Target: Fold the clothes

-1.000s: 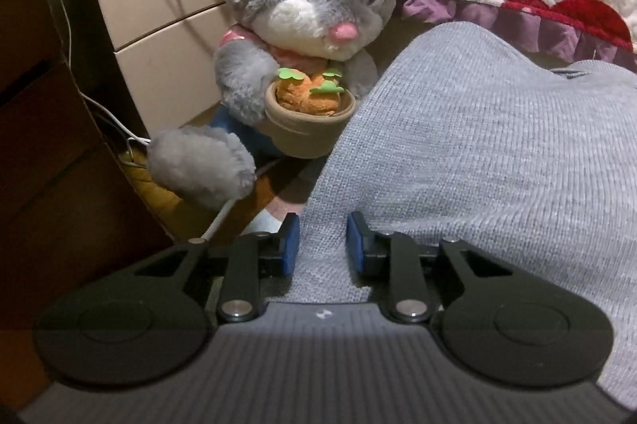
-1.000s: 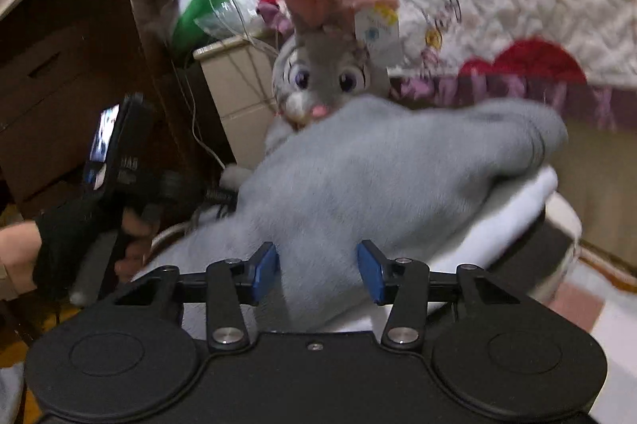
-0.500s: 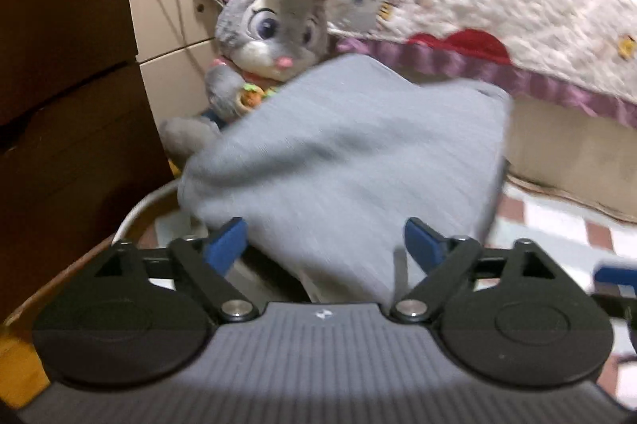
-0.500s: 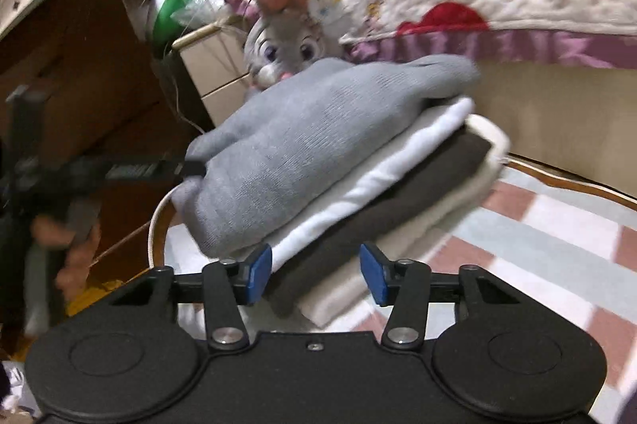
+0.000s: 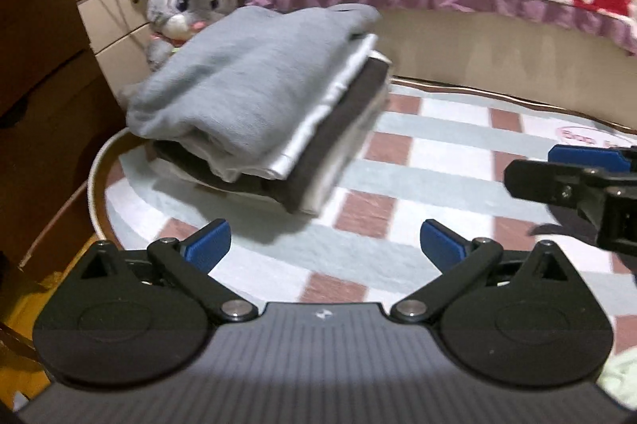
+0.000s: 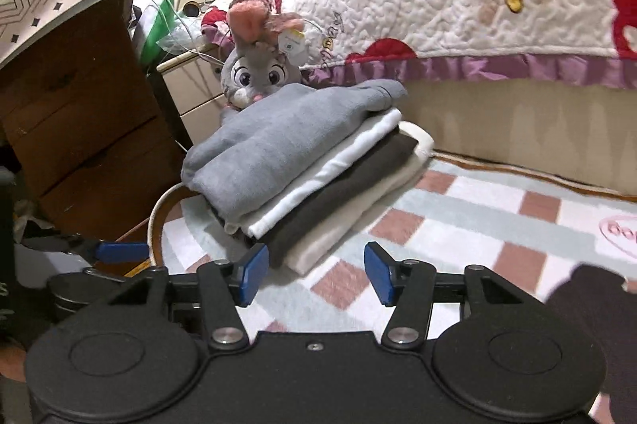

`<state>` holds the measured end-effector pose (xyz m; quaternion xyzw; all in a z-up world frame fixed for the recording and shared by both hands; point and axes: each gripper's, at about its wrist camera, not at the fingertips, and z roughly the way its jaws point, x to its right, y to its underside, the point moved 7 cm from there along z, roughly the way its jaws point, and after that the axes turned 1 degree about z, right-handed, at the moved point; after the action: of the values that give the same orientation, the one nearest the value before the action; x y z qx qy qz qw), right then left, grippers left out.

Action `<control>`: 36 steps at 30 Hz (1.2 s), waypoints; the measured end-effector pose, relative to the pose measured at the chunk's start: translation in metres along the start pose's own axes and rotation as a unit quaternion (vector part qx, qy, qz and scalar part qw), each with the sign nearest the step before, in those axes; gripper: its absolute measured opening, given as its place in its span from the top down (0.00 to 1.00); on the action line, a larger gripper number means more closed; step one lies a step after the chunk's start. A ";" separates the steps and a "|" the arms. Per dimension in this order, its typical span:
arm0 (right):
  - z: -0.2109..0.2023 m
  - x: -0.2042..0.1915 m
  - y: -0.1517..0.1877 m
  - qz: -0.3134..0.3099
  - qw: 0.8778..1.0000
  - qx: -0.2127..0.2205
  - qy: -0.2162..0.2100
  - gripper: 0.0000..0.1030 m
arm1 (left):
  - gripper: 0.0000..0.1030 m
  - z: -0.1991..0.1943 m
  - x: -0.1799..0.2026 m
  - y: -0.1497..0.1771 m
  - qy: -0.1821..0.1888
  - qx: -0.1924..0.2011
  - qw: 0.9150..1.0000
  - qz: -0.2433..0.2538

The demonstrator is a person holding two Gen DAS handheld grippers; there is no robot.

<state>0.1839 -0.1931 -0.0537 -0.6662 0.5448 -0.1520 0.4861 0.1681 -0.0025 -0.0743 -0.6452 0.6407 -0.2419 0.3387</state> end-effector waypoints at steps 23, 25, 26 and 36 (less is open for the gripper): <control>-0.066 -0.018 0.020 -0.034 0.997 0.013 0.066 0.20 | 0.00 -0.046 0.025 0.028 0.005 -0.001 1.000 0.000; -0.067 -0.021 0.020 -0.046 0.996 0.016 0.071 0.20 | 0.00 -0.043 0.026 0.030 0.006 -0.007 1.000 -0.005; -0.067 -0.023 0.020 -0.052 0.996 0.017 0.074 0.20 | 0.00 -0.041 0.026 0.031 0.005 -0.010 1.000 -0.006; -0.062 -0.021 0.018 -0.049 0.996 0.020 0.076 0.19 | 0.00 -0.031 0.025 0.037 -0.004 -0.030 1.000 -0.006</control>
<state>0.1201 -0.2037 -0.0318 -0.6688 0.5440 -0.2365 0.4482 0.1221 -0.0298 -0.0846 -0.6602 0.6422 -0.2218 0.3203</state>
